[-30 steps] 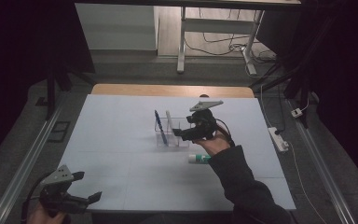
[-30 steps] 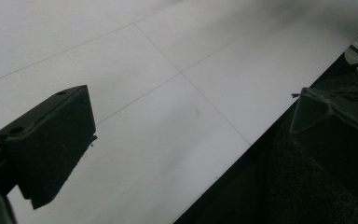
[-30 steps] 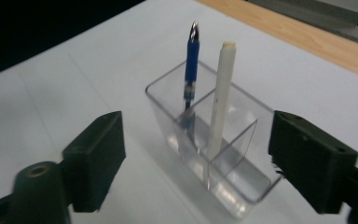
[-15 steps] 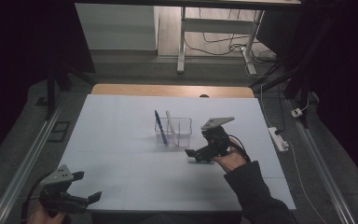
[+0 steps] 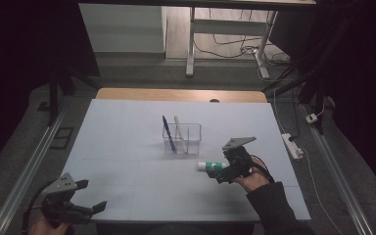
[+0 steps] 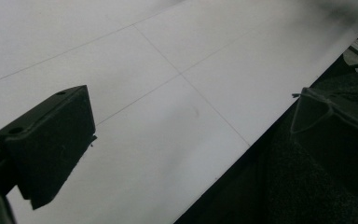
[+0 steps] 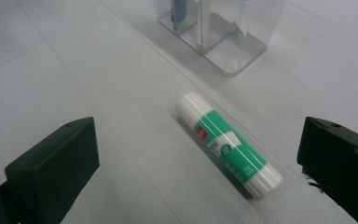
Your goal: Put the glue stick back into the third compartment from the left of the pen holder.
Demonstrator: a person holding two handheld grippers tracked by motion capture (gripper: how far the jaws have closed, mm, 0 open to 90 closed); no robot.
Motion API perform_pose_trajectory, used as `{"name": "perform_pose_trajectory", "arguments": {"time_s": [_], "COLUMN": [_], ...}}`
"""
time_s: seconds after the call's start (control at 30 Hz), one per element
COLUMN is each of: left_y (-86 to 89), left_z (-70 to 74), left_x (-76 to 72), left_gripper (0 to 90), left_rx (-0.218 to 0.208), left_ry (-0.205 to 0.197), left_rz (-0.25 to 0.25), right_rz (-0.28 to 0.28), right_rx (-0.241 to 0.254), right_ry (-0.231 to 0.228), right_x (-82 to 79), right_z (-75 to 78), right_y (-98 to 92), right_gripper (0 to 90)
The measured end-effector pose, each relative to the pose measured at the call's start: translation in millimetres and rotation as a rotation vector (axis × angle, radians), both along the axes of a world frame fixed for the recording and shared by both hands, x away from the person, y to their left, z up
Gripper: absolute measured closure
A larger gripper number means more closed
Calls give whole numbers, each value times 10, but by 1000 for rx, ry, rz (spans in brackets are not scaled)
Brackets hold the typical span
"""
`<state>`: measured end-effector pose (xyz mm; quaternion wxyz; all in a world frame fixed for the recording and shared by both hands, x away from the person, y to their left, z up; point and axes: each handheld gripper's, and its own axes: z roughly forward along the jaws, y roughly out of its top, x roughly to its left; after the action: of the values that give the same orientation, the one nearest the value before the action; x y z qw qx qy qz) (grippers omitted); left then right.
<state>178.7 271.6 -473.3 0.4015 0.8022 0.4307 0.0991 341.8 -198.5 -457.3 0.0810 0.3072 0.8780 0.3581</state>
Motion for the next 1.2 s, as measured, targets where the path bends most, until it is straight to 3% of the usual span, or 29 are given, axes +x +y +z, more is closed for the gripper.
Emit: {"name": "perform_pose_trajectory", "arguments": {"time_s": [0.2,0.4,0.53,0.63,0.77,1.0,1.03,1.2], "left_y": [-4,-6,-9,-10,-13,-14,-15,-17], "left_z": [1,2,2,2,1,1,1,0], "left_x": [-2,0,0,0,1,1,2,3], "left_gripper": [0,0,1,1,2,3,3,4], "left_rx": [3,3,6,7,7,10,11,13], "left_ry": [-1,0,0,0,0,0,0,2], "left_rz": [0,0,-1,-2,-2,-5,-6,-6], "right_rz": [-69,-122,-178,-178,-154,-61,-59,-44], "right_rx": [-67,-99,-80,-89,-130,-209,-217,-246], "right_ry": [-15,23,49,70,83,114,116,141], "right_x": [7,62,119,141,170,180,188,262], "right_z": [-26,-109,-141,-169,-218,-280,-289,-365], "right_y": [-123,-331,-466,-522,-545,-477,-470,-423], "right_gripper": [0,4,146,294,507,861,894,898]}}
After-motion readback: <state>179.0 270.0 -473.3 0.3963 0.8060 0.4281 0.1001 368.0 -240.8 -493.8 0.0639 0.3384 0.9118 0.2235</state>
